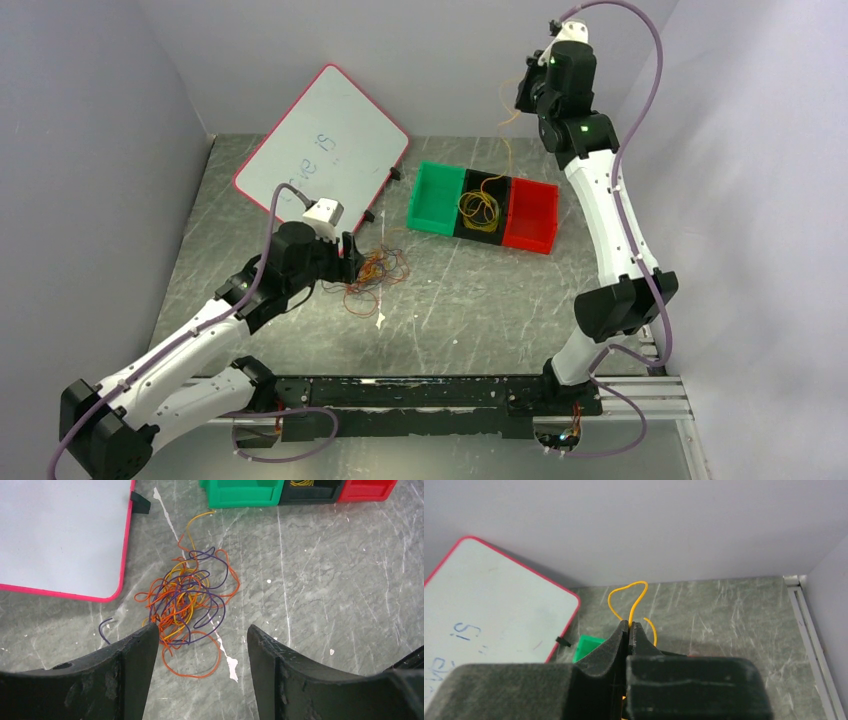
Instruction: Untangle the cables
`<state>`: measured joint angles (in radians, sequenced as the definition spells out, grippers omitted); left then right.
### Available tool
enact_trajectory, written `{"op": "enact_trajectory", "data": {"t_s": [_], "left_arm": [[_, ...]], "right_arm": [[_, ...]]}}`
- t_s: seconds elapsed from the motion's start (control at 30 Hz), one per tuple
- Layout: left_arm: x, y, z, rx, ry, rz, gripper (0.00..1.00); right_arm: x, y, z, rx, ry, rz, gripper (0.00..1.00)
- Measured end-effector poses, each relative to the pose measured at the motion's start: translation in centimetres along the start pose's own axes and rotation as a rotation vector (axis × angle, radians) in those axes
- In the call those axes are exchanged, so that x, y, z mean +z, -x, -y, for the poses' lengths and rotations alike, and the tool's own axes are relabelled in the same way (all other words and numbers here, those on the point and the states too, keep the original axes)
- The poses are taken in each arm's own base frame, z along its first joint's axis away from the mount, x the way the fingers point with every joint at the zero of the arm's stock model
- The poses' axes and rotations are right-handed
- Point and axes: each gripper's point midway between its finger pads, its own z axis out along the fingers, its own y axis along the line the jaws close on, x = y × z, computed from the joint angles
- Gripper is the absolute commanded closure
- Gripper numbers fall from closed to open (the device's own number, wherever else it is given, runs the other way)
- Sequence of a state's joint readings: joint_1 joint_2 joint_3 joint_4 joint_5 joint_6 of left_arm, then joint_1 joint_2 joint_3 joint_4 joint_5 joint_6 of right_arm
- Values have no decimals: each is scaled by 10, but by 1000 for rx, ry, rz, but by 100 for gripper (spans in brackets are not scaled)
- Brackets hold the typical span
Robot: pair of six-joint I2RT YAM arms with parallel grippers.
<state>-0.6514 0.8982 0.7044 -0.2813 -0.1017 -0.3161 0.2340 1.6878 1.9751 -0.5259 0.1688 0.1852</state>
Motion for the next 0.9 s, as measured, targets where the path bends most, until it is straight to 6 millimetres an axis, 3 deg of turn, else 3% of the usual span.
{"op": "enact_trajectory", "data": {"t_s": [0.2, 0.3, 0.73, 0.9], "left_arm": [[0, -3, -2, -5, 10, -5, 30], [0, -3, -3, -9, 14, -5, 30], [3, -8, -4, -11, 20, -23, 30], [4, -9, -4, -11, 21, -29, 30]], "right_arm": [[-11, 32, -3, 5, 11, 75, 100], [-14, 37, -3, 4, 12, 88, 100], [-13, 36, 4, -19, -18, 86, 100], [-13, 25, 8, -26, -33, 62, 100]]}}
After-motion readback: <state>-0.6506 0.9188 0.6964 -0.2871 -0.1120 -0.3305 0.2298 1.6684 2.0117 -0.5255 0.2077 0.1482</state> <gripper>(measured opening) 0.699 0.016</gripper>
